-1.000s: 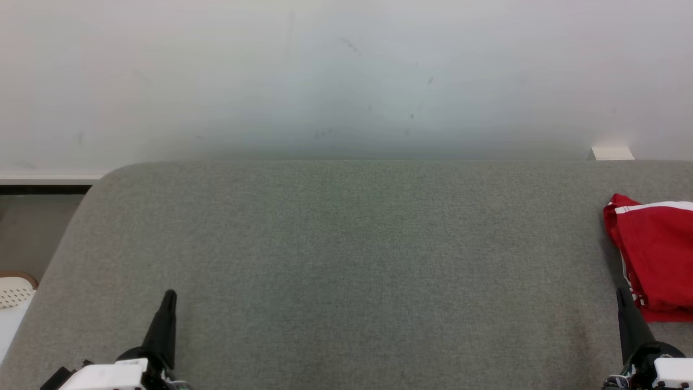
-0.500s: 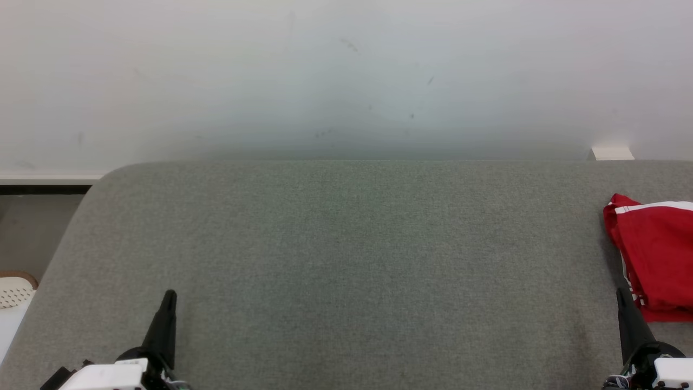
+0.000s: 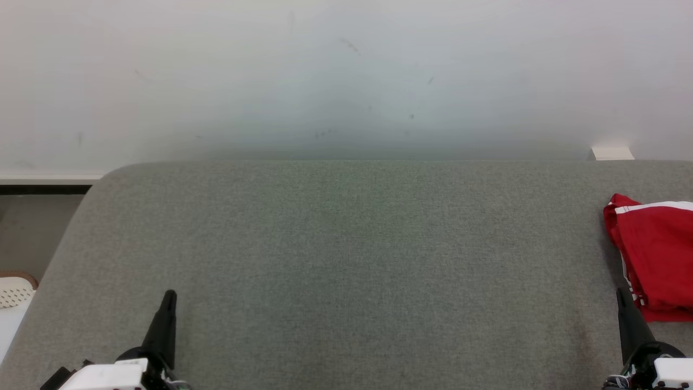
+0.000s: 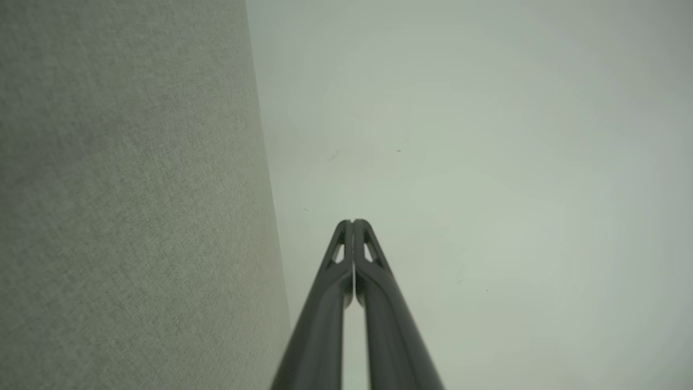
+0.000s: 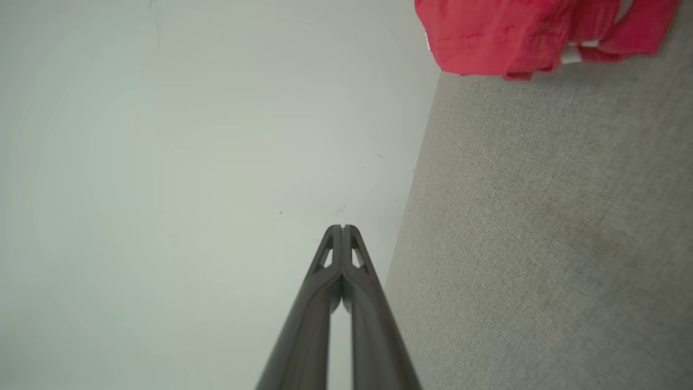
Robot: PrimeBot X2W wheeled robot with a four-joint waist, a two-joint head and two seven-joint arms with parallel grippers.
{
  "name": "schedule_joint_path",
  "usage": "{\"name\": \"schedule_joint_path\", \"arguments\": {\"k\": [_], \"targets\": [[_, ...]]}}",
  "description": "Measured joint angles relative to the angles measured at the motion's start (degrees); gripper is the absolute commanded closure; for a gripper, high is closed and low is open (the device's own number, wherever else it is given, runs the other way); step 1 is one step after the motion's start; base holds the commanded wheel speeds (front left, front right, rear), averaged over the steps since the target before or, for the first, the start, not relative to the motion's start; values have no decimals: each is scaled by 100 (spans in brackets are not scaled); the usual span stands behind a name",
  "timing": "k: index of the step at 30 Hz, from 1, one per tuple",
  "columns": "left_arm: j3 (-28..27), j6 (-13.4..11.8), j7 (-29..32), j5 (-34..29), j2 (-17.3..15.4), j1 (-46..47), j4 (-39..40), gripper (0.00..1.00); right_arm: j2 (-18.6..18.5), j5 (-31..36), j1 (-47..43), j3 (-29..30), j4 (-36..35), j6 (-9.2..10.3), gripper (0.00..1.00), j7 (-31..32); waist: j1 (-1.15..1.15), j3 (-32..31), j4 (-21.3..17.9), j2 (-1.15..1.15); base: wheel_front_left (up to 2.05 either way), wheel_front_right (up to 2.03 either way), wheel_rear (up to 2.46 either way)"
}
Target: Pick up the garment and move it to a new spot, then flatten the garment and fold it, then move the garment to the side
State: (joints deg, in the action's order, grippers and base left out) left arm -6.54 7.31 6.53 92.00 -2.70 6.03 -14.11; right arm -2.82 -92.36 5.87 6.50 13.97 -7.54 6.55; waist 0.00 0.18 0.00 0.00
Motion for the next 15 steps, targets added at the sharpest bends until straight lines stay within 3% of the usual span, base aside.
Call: {"name": "schedule_joint_path", "arguments": {"k": [15], "targets": [[0, 1, 0, 0, 0, 1, 0, 100, 0, 0, 0, 0, 0, 0, 100, 0, 0, 0, 0, 0, 0, 0, 0]]}}
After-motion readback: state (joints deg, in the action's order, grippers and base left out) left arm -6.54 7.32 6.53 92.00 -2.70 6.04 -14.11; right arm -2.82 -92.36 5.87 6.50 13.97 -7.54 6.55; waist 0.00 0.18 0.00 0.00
